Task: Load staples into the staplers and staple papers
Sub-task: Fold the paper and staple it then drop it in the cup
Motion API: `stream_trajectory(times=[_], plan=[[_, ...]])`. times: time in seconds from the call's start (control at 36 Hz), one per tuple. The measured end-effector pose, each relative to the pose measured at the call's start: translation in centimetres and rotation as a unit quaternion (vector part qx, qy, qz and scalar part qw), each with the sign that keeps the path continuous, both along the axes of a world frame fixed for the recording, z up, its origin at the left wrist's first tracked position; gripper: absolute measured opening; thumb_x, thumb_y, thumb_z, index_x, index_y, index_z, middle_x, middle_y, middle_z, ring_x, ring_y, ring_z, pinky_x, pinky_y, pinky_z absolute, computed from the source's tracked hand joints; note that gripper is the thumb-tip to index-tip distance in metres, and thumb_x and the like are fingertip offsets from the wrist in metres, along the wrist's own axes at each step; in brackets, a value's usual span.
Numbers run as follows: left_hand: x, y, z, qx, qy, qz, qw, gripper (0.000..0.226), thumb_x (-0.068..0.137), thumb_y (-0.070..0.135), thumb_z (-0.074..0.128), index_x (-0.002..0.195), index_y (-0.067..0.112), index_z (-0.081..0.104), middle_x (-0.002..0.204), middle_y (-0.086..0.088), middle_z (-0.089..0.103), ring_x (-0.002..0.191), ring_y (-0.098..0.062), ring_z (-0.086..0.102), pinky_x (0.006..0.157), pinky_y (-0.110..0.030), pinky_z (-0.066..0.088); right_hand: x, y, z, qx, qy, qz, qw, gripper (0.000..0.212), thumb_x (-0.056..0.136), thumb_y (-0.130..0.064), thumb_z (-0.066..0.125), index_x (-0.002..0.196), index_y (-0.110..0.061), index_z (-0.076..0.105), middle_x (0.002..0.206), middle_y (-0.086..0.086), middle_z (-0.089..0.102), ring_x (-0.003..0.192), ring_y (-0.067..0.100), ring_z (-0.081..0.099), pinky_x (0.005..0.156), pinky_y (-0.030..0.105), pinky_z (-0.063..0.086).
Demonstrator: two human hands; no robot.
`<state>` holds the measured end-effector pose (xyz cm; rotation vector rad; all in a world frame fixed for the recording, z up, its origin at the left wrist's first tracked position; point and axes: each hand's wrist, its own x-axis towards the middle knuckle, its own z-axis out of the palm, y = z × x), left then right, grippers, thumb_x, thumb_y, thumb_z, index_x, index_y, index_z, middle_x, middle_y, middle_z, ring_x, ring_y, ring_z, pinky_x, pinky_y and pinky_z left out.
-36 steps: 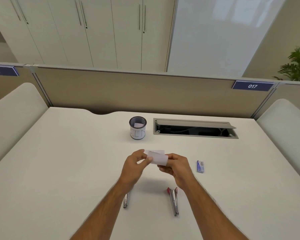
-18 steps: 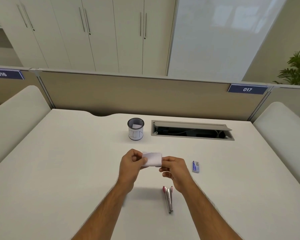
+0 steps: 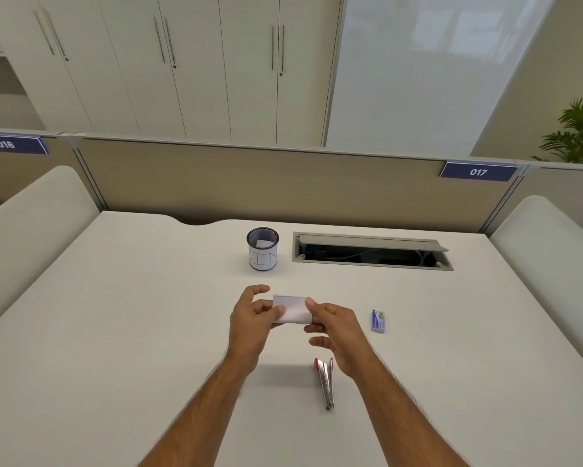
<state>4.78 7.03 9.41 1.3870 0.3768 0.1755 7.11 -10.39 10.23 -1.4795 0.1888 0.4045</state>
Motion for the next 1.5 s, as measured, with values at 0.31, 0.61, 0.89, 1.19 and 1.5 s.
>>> stream_trajectory(times=[0.31, 0.61, 0.89, 1.19, 1.5], plan=[[-0.2, -0.2, 0.2, 0.015, 0.007, 0.005, 1.0, 0.04, 0.086, 0.0, 0.076, 0.118, 0.02, 0.061, 0.092, -0.01, 0.078, 0.089, -0.028, 0.076, 0.076, -0.035, 0.064, -0.6, 1.4, -0.5, 0.043, -0.002, 0.009, 0.999, 0.026, 0.084, -0.005, 0.078, 0.109, 0.0, 0.071, 0.098, 0.018, 0.076, 0.078, 0.023, 0.073, 0.068, 0.032, 0.058], [-0.5, 0.0, 0.5, 0.014, -0.001, -0.013, 1.0, 0.035, 0.087, 0.0, 0.074, 0.112, 0.02, 0.062, 0.084, -0.008, 0.079, 0.082, -0.023, 0.077, 0.071, -0.028, 0.062, -0.5, 2.2, -0.8, 0.036, -0.021, -0.024, 0.999, 0.025, 0.08, 0.005, 0.078, 0.104, 0.001, 0.07, 0.088, 0.018, 0.075, 0.066, 0.026, 0.071, 0.065, 0.034, 0.061], [-1.1, 0.3, 0.0, 0.095, 0.028, -0.076, 0.992, 0.017, 0.084, 0.009, 0.079, 0.1, 0.011, 0.073, 0.08, -0.006, 0.078, 0.067, -0.021, 0.073, 0.066, -0.029, 0.061, -0.5, 1.7, -0.2, 0.041, -0.03, -0.034, 0.998, 0.019, 0.085, 0.009, 0.073, 0.103, 0.009, 0.067, 0.088, 0.028, 0.075, 0.073, 0.032, 0.074, 0.07, 0.035, 0.064], [-0.9, 0.6, -0.2, 0.094, 0.058, -0.052, 0.992, 0.008, 0.082, 0.006, 0.08, 0.087, 0.005, 0.073, 0.075, -0.013, 0.077, 0.061, -0.019, 0.07, 0.06, -0.029, 0.058, -0.7, 2.2, -1.0, 0.046, -0.012, -0.118, 0.992, 0.026, 0.077, 0.004, 0.081, 0.096, 0.006, 0.064, 0.082, 0.024, 0.077, 0.073, 0.04, 0.077, 0.079, 0.045, 0.065], [-1.4, 2.7, -0.3, 0.104, 0.092, -0.103, 0.985, 0.021, 0.077, 0.007, 0.084, 0.092, -0.002, 0.07, 0.074, -0.012, 0.076, 0.064, -0.021, 0.071, 0.064, -0.031, 0.055, -0.3, 3.0, -0.5, -0.055, -0.07, -0.074, 0.993, 0.006, 0.088, -0.002, 0.073, 0.093, -0.001, 0.07, 0.071, 0.016, 0.076, 0.067, 0.033, 0.077, 0.073, 0.043, 0.065]])
